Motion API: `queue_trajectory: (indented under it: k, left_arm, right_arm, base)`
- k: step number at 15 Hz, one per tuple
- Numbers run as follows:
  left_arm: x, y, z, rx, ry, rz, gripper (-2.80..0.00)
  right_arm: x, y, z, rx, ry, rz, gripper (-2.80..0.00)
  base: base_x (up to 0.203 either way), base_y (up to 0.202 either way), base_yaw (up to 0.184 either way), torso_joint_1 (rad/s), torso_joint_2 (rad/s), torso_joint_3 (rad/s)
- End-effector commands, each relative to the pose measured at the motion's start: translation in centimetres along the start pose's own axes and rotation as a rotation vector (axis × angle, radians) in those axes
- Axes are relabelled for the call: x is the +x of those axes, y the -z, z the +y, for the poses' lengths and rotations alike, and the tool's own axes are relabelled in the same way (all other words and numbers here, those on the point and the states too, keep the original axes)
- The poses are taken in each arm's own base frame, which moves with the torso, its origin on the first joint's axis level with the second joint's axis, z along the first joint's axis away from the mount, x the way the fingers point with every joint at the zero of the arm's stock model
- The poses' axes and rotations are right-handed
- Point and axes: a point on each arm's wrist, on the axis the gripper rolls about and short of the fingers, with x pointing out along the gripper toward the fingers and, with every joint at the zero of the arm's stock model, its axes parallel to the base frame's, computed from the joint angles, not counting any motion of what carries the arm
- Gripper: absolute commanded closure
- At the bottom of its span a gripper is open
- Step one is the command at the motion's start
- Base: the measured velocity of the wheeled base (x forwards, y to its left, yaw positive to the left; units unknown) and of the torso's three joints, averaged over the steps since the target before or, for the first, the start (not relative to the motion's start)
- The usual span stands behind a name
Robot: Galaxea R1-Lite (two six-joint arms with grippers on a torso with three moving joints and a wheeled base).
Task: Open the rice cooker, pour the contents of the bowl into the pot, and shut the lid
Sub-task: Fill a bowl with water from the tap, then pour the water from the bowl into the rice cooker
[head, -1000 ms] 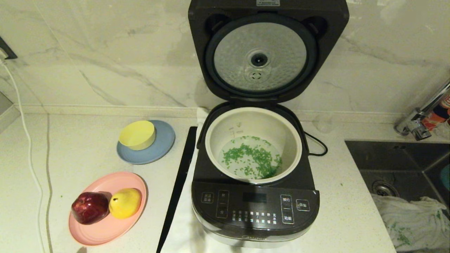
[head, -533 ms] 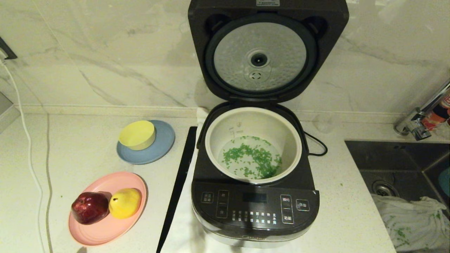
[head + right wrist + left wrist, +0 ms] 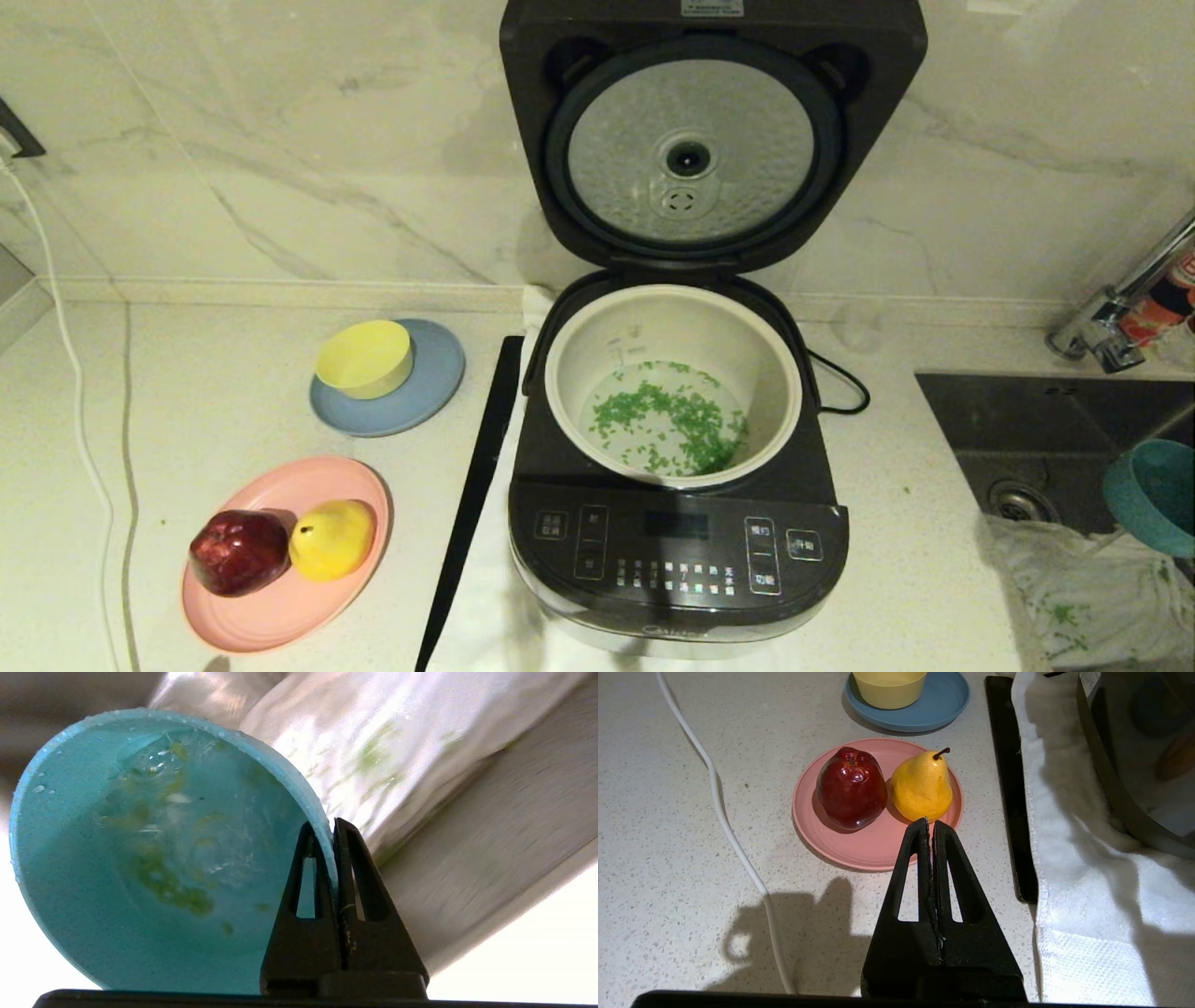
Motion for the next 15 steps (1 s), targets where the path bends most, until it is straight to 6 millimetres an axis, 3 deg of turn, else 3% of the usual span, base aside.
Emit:
queue_trajectory:
  k: [1,4,8,15]
  left_arm:
    - [0.0,0.1,0.0,-0.001,0.0,0.003,0.0]
    - [0.0,0.1,0.0,-0.001,0.0,0.003,0.0]
    - [0.0,0.1,0.0,0.001,0.0,0.002,0.0]
    - [0.0,0.1,0.0,0.001,0.0,0.002,0.0]
  right_arm:
    - [-5.7,2.0,3.3,-0.092,-0.089,-0.046,0.0]
    - [-10.6,5.1,7.8,-0.251,-0.172,0.039,0.0]
    - [-16.3,6.5,13.2,-0.402,-0.302,0.044,0.0]
    - [-20.3,10.3,20.8,-0.577,-0.443,-0.018,0.0]
  base:
    - [0.0,0.0,0.0,0.0,0.0,0.0]
    - [0.0,0.0,0.0,0.0,0.0,0.0]
    - [0.0,0.0,0.0,0.0,0.0,0.0]
    - [0.0,0.0,0.0,0.0,0.0,0.0]
